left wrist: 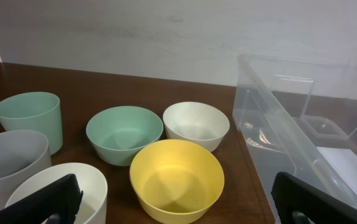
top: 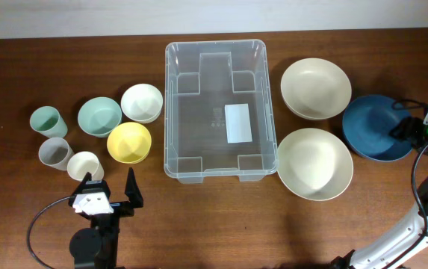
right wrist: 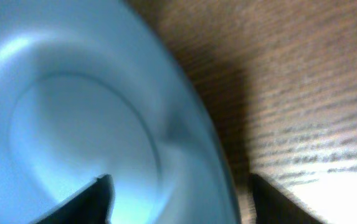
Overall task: Pack container
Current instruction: 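Grasp the rim of the dark blue bowl with the right gripper, then lift the blue bowl and lower it into the clear bin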
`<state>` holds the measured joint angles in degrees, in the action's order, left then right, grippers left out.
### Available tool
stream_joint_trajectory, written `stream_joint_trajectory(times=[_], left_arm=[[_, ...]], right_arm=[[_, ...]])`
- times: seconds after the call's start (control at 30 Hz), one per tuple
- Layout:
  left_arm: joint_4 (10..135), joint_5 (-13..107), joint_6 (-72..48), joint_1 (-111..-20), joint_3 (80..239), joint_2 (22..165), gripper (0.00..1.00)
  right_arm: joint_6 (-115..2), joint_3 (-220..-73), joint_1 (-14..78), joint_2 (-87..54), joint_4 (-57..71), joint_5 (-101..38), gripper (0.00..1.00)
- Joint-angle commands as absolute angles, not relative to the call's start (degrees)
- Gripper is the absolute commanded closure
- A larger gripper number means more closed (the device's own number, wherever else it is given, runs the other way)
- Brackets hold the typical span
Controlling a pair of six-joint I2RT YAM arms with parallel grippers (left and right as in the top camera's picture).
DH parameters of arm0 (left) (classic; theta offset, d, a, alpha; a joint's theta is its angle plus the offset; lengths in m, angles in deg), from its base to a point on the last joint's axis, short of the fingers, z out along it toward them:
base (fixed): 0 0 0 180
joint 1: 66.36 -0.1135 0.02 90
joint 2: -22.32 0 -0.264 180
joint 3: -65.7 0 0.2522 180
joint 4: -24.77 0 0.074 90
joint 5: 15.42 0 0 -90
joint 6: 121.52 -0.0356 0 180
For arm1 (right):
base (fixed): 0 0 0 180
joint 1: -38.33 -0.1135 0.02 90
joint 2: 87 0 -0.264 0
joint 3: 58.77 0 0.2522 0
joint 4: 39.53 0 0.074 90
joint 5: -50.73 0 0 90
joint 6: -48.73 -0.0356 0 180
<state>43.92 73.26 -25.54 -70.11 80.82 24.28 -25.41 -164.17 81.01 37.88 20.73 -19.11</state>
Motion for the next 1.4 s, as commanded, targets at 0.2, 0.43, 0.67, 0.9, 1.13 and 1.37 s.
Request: stream_joint_trajectory(times=[0.2,0.43,0.67,0.9,1.13,1.37], left_arm=[[43.9,72.7,-26.5,-69.9,80.5,23.9,0.00],[43.9,72.7,-26.5,-69.9,80.5,23.9,0.00],[43.9,72.7,-26.5,-69.9,80.5,23.9,0.00],[43.9,72.7,-26.5,-69.9,80.5,23.9,0.00],[43.9,72.7,-26.5,-69.9,80.5,23.9,0.00],[43.9,72.7,-26.5,-69.9,80.5,23.9,0.00]], right_arm=[[-22.2,-163.8,81.5,38.0,21.6,-22.1,0.95],[-23.9,-163.9,84.5,38.0,22.0,-21.9,0.96],[-25.2,-167.7,89.0,35.2,26.2,-14.8,0.96],[-24.4,-174.0,89.6,30.3,30.8,-8.4,0.96],[-23.6,-175.9,89.6,24.3,31.2,5.2,0.96],[-23.8,-176.1,83.8,19.5,30.4,15.6,0.96]])
